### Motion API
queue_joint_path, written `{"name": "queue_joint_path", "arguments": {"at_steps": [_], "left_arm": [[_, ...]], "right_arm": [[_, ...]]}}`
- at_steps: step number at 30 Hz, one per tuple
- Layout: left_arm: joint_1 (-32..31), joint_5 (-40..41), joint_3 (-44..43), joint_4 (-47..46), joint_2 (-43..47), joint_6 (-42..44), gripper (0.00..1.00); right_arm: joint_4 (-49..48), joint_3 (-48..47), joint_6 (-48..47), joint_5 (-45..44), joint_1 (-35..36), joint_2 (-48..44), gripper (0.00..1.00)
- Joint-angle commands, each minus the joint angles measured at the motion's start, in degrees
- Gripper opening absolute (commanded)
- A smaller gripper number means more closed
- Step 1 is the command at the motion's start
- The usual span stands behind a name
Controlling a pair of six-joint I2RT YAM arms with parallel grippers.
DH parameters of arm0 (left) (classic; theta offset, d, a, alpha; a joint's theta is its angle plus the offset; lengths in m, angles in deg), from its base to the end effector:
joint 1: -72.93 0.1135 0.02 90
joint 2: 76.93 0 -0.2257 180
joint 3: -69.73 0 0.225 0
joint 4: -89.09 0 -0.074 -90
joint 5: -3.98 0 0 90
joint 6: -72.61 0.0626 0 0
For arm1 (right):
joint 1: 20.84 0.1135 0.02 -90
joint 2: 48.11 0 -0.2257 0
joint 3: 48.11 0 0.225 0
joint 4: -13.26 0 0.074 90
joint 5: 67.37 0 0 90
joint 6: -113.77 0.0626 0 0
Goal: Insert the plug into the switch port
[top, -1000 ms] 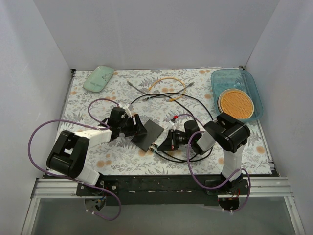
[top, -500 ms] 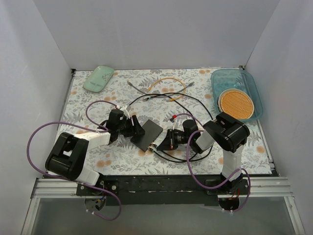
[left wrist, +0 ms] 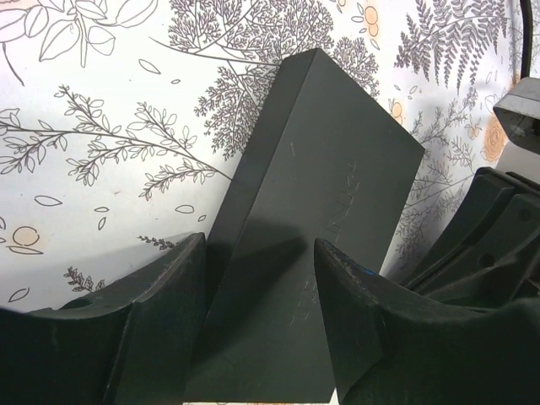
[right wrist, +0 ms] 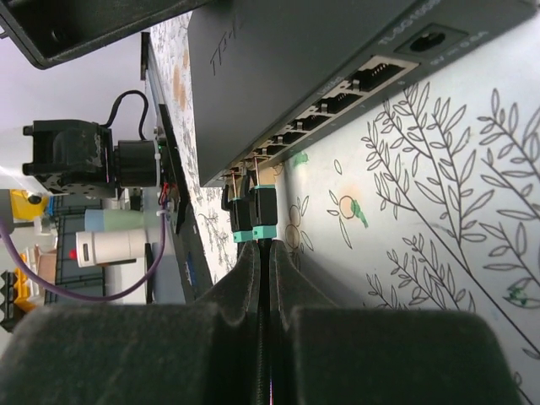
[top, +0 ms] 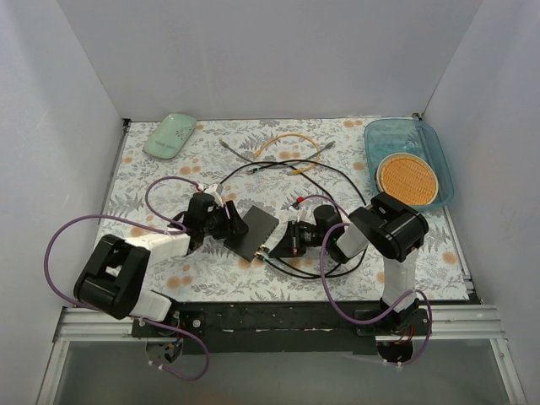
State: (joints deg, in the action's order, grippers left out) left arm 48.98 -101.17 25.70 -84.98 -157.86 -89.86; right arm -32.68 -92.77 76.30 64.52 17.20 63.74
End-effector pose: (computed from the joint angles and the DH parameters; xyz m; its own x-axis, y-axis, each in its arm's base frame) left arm 0.2337 -0.1217 0.1099 -0.7278 -0.6839 -0.0515 -0.4217 0.5054 -0.7528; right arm 0.2134 0.2200 0.0719 -0.9267 0.0251 -0.3749 -0.3507 0.3006 0.8869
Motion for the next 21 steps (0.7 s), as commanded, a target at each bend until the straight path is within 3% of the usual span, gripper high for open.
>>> {"name": "queue_joint_path", "arguments": {"at_steps": [1,21], "left_arm": [[-6.64,-15.08,0.08,1.72,-0.02,-5.58,0.52],[-14.46,-13.14,1.49,0.58,1.47,-11.12,0.53]], "right_arm": [[-8.12,-7.1,0.9,-8.67,0.37,0.82,0.01],[-5.48,-12.64,1.26,-11.83,0.45,3.19,0.01]]}}
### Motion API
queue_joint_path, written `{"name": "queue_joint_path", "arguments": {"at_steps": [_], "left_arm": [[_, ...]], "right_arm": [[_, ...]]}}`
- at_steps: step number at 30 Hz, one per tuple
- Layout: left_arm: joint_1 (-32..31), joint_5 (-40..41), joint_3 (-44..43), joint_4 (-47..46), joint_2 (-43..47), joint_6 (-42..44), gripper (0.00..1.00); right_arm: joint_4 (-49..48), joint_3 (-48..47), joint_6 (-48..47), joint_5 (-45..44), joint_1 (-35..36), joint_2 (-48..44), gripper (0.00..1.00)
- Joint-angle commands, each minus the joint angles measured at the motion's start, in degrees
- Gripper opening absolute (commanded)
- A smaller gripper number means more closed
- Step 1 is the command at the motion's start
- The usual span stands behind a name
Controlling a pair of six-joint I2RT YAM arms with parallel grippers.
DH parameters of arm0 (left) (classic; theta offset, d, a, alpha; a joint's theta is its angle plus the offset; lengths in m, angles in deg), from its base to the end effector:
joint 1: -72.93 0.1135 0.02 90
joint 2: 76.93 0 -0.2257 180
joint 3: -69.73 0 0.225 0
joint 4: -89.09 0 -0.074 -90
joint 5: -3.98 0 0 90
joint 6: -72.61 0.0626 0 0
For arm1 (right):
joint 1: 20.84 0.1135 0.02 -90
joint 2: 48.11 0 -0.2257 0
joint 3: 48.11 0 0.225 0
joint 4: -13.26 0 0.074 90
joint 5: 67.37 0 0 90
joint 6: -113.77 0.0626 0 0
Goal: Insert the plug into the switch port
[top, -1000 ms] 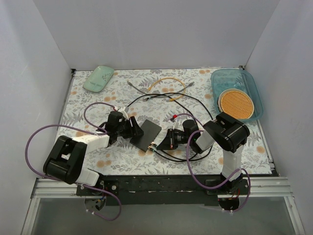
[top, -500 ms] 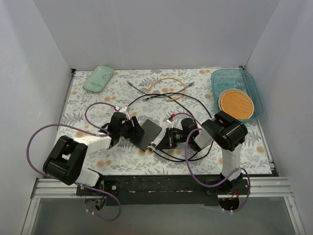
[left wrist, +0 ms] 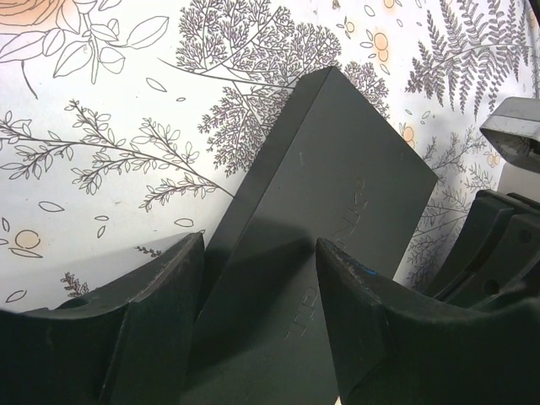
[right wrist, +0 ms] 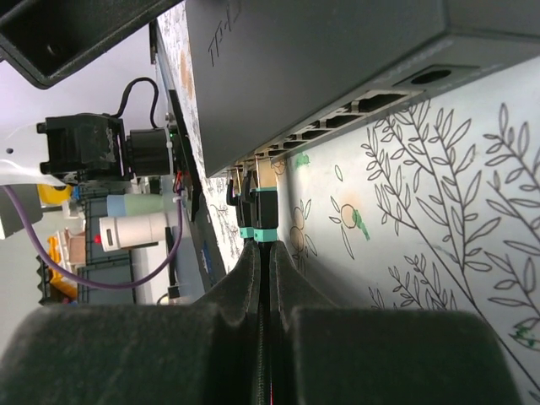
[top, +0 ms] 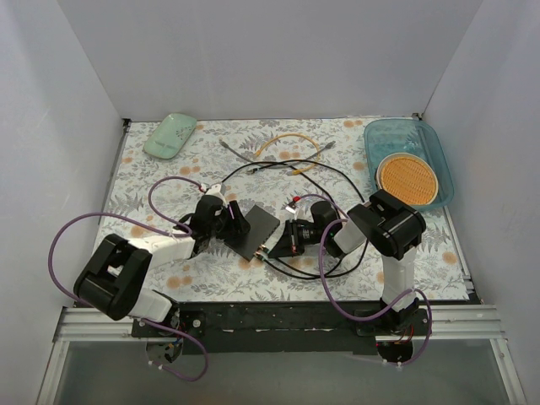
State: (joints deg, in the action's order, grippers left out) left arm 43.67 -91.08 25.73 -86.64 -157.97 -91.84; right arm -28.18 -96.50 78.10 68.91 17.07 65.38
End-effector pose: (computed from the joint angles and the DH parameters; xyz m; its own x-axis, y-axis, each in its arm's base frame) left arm 0.2301 -0.1353 0.1109 -0.6791 -0.7195 -0.1453 -0.4088 0.5351 -0.7393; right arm 0.2184 0.2275 0.0694 -0.9539 -0.0312 -0.2985 -0.2950 0.2811 0.9132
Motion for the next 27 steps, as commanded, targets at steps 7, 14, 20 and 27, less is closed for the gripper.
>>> {"name": "queue_joint_path", "arguments": {"at_steps": [7,14,20,27], "left_arm": [[-10.56,-23.5,2.25,1.97,2.11,-9.92,0.53],[-11.26,-25.09,2.69,0.21,1.49,-10.36,0.5],[-12.57,-25.26,3.74,-1.87,2.37,-12.19,0.5],[-17.06,-23.59,2.96,-5.68,-1.58,-14.93,0.49]], "right_arm": [[-8.75,-9.87,-0.71,-16.58,0.85,2.96,0.01],[-7.26,-10.66,-0.8,-16.58,0.94,3.67,0.01],[-5.41,-11.81,-0.37,-16.92,1.2,4.28,0.01],[-1.98,-15.59,-1.41,-16.93,3.4,5.25,0.01]]}}
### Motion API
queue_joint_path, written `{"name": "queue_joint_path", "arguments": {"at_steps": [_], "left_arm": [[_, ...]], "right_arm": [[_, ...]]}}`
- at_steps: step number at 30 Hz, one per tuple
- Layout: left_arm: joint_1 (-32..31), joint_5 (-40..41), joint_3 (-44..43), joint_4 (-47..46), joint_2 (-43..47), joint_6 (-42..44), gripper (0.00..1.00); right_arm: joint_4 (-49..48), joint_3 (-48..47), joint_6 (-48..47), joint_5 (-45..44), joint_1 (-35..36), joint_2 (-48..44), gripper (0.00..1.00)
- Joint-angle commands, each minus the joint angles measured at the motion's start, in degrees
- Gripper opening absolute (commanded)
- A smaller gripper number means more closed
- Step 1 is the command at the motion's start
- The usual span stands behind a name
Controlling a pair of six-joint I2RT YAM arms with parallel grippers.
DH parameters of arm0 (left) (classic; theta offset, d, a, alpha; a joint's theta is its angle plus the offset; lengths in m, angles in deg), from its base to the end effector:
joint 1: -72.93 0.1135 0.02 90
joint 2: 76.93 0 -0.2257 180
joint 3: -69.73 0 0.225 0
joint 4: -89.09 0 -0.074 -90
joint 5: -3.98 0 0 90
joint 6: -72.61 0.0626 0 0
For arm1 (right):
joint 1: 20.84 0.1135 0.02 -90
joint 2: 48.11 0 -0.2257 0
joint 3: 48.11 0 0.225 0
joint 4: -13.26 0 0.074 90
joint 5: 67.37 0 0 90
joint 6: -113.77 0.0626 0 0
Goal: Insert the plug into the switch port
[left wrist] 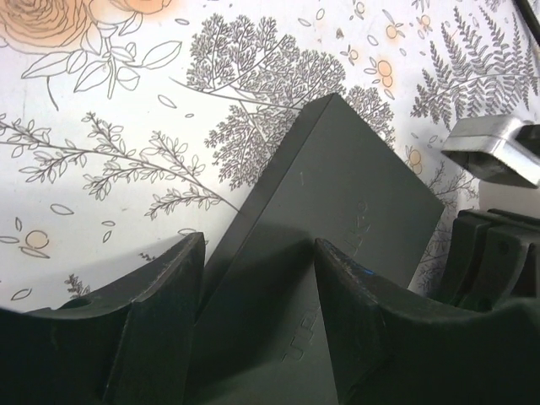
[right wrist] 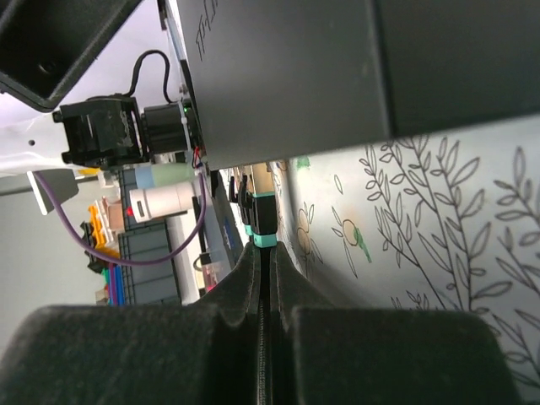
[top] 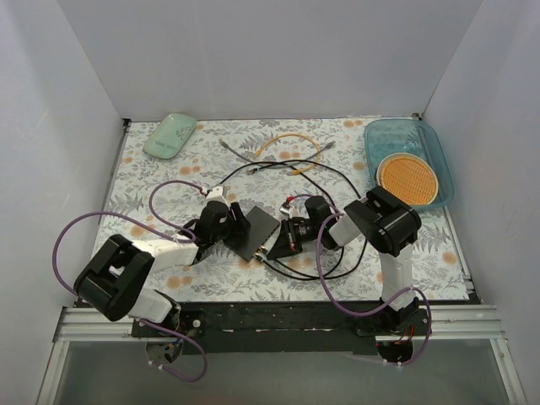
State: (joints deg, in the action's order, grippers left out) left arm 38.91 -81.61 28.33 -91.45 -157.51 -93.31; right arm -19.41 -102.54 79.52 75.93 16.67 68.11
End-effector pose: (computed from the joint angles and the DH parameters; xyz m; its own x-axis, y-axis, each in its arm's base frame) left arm 0.2215 -0.1437 0.1088 -0.6187 -0.7492 -0.2366 -0.3784 0.5481 -0.7459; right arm 0.2260 0.2367 0.0635 -0.9773 -0.1274 -0.1692 -0.1984 0.2717 0.9417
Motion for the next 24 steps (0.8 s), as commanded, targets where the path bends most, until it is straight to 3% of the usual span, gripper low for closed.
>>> {"name": "queue_joint_path", "arguments": {"at_steps": [1,5,10,12,15,24], "left_arm": [[-12.3,-32.53,0.36,-0.26,-1.52,-13.29,0.49],[-12.21,-25.53,-0.87,7.1,2.17,-11.71,0.63],[-11.77,-16.72,-5.17,15.65,3.41,-9.07,0.71],[-11.16,-12.69,-6.4,19.69,3.15,-8.9,0.81],[-8.7,-9.77,-8.25,22.07,2.79,-8.46,0.87],[0.27,-8.63,-11.94,24.18,-0.46,-4.86,0.92]], "right_arm": [[-10.57,-8.86,-3.1,-24.03,3.7,2.17,0.01],[-8.03,-7.54,-5.46,-24.91,3.7,0.32,0.01],[-3.46,-5.6,-8.63,-26.22,3.7,-3.19,0.07],[0.93,-5.16,-10.82,-27.01,3.62,-5.03,0.15],[6.63,-4.72,-13.63,-28.77,3.7,-7.4,0.28],[20.18,-2.35,-19.71,-35.1,3.7,-14.26,0.62]]}}
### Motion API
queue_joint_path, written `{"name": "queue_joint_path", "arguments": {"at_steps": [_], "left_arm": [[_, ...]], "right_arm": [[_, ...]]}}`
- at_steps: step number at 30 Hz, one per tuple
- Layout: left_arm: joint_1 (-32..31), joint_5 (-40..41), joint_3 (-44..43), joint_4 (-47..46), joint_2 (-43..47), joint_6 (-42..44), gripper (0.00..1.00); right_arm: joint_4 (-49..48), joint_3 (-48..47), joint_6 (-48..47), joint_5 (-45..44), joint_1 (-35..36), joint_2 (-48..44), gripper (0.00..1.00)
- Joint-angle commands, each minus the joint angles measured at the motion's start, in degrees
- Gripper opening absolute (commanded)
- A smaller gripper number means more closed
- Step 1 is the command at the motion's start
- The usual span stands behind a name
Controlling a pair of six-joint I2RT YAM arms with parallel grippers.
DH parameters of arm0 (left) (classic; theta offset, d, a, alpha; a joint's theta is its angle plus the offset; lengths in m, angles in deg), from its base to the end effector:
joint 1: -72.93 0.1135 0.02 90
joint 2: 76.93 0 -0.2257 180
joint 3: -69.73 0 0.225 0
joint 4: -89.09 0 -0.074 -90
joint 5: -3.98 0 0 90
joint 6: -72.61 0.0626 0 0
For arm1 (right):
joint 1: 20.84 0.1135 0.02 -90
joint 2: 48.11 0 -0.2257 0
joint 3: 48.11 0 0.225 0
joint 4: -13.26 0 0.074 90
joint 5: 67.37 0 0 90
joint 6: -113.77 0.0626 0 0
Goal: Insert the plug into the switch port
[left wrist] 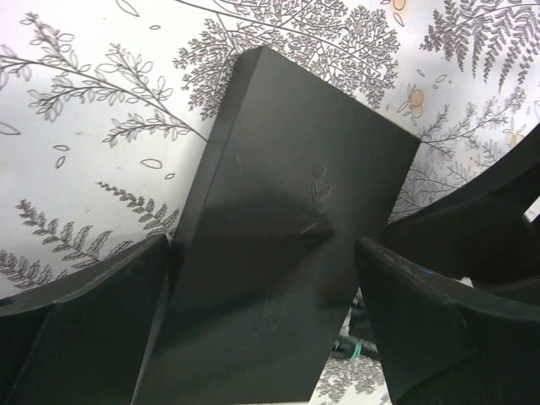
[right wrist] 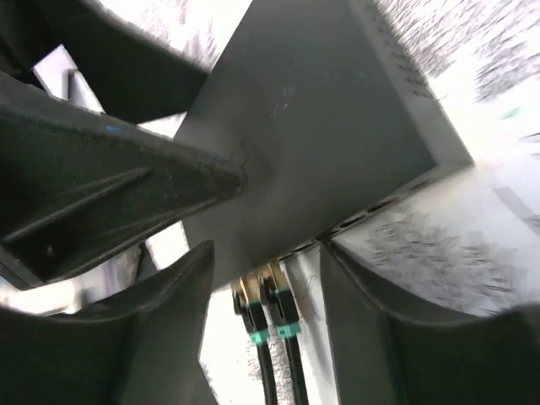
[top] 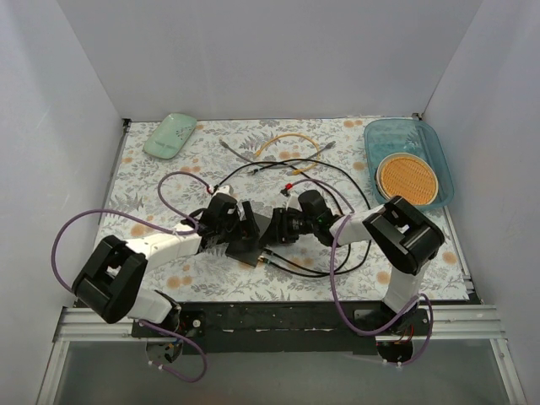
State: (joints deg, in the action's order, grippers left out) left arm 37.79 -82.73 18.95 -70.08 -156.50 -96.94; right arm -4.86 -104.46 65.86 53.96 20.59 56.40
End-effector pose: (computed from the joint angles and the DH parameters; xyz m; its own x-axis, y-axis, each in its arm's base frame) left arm 0.2186 -0.1495 0.1231 -0.6482 -0.7444 -0.1605 -0.5139 0.5831 -0.6292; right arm 0.2311 0.2474 0.1006 -0.8836 -0.0162 -0.4679 -0.4183 0.4763 0.7734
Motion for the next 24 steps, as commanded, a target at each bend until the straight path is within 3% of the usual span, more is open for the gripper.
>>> {"name": "queue_joint_path", "arguments": {"at_steps": [1,4,10,16,24], "left_arm": [[2.26,-7.33,-2.92,2.89,-1.55,-0.88,0.93],[3.75,-6.98,-4.33,3.34,-1.64,0.09,0.95],[5.07,-4.96,-9.86,4.56,-0.24,3.08,0.98],[7.53,-1.18,-20.12,7.02,-1.37,8.95,0.98],[9.73,-0.48,-39.99,11.06,-18.13,17.67,0.98]], "right_arm": [[7.72,0.01,-6.4,-14.53,-0.21,-3.16,0.69],[10.9,0.63,-8.07,-17.78,-0.21,-6.24,0.81],[18.37,0.81,-12.11,-24.98,-0.3,-15.72,0.93],[27.59,0.1,-16.86,-35.97,-2.66,-29.52,0.98],[37.18,-1.39,-21.96,-37.49,-13.72,-38.06,0.98]]}}
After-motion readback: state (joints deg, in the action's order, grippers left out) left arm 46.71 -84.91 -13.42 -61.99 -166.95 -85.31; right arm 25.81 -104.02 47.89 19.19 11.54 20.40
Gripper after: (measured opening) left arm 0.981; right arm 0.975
